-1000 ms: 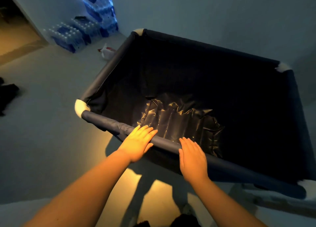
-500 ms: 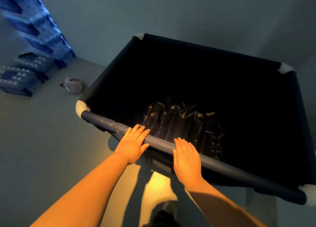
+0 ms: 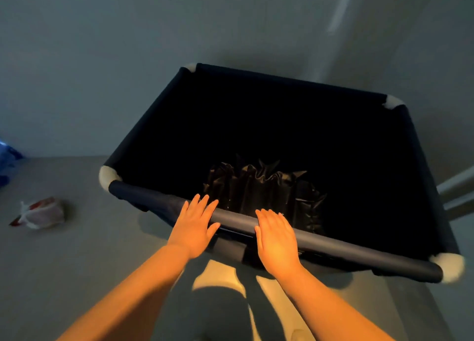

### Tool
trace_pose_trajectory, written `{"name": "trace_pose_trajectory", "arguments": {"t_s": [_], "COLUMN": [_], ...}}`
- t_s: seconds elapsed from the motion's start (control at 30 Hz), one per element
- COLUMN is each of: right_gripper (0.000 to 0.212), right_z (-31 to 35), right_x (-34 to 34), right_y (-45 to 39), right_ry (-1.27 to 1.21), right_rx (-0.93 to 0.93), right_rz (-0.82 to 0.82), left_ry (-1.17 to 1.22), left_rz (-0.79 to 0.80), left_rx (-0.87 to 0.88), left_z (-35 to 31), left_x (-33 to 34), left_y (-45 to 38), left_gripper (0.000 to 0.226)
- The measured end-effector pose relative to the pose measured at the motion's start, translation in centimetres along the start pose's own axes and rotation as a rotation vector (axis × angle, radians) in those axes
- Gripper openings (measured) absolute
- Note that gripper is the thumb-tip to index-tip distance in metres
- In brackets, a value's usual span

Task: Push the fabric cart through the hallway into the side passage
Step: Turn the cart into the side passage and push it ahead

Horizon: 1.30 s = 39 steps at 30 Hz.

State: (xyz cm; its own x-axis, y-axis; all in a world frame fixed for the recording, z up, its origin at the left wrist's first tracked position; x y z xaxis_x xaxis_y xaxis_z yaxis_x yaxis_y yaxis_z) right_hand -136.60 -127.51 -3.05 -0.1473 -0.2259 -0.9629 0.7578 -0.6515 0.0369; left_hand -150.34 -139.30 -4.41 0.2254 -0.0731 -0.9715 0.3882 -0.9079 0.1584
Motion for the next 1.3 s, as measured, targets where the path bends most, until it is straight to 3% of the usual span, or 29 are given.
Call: {"name": "trace_pose_trajectory", "arguments": {"t_s": [0.17, 0.5, 0.7, 0.97, 1.13, 1.3], "right_gripper": [0.05, 0.077, 0.066, 0.066, 0.064, 0.064], "right_z": [2.6, -3.8, -4.3, -7.6, -11.9, -17.7], "right_x": [0.9, -0.8, -0.2, -1.0, -1.7, -2.9], "right_y": [-2.3, -0.7, -1.1, 0.7, 2.7, 4.8], "right_ry": [0.066, 0.11, 0.1, 0.084, 0.078, 0.076], "right_rx": [0.151, 0.664, 0.637, 0.549, 0.482, 0.393], "right_rz": [0.017, -0.226, -0.167, -0.131, -0.094, -0.044], "left_ry": [0.004, 0.014, -0.009, 0.015, 0.019, -0.019], "left_rz": [-0.007, -0.158, -0.207, -0.167, -0.142, -0.132], "left_rx": [0.08, 0.122, 0.151, 0.089, 0.029, -0.095], "left_z": [5.6, 13.6, 13.9, 9.5, 4.7, -2.1], "left_x": [-1.5, -3.6, -4.4, -4.0, -3.0, -1.6], "left_y": [-2.7, -7.6, -7.8, -5.1, -2.7, -0.7], "left_gripper": [0.057, 0.053, 0.049, 0.049, 0.084, 0.056]}}
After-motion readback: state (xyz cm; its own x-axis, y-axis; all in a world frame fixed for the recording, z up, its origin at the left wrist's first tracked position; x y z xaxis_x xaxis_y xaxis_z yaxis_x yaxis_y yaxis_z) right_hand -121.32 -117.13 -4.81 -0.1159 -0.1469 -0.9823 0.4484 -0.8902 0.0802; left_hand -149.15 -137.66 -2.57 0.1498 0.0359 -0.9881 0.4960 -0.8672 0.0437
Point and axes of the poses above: each hand's wrist, its own y-axis away from the middle knuckle, its own x-axis out of the palm, z = x × y, the point moved 8 cm from there along -y, towards the middle knuckle, and after that the axes turned 11 degrees about x, right-handed, at the moved point
